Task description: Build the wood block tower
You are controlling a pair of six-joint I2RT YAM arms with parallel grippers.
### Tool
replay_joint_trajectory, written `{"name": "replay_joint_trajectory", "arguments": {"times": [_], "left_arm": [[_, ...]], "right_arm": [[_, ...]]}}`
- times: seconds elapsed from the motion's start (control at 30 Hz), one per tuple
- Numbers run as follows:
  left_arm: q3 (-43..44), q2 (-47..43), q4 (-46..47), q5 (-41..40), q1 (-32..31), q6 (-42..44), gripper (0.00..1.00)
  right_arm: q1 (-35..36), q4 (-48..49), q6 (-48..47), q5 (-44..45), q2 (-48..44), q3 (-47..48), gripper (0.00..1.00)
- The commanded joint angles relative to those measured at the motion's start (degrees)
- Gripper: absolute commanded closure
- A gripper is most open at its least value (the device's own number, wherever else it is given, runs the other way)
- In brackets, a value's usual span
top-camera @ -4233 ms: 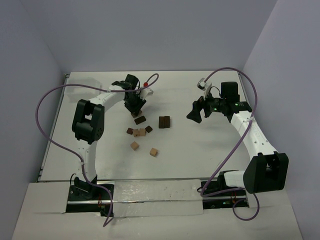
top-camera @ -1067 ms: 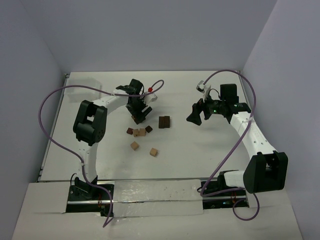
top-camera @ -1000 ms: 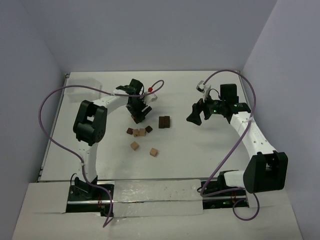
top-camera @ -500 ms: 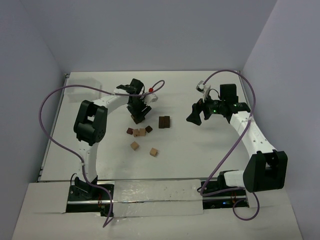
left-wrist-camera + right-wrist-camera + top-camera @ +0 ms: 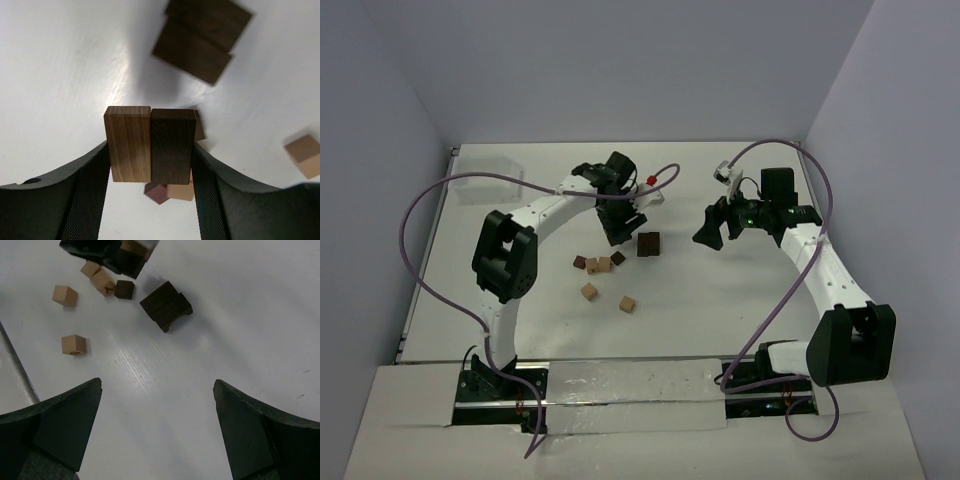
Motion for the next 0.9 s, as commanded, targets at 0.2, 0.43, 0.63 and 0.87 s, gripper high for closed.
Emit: {"name": "replay_joint_trajectory", "arguments": {"times": [0.2,0.43,0.63,0.87], "left_arm": [[4.8,-3.2,-2.7,-1.2,-8.2,3.2,0.83],[5.5,-1.8,-2.4,-0.2,-9.9,6.2,0.79],[5.7,-0.1,-1.1,0.4,-10.0,8.9,0.78],[8.0,2.7,-0.7,1.8,-10.0,11.3,0.77]], "right_arm": [[-10.2,0.3,7.7,-3.8,-2.5,5.5,0.0],[-20.8,-0.6,12.2,-9.7,-1.7,7.8,0.0],[-22.5,0.0,13.4,-11.2,-2.5,7.6,0.0],[-22.5,3.1,16.5,-11.4,-1.9,6.2,0.0]]}}
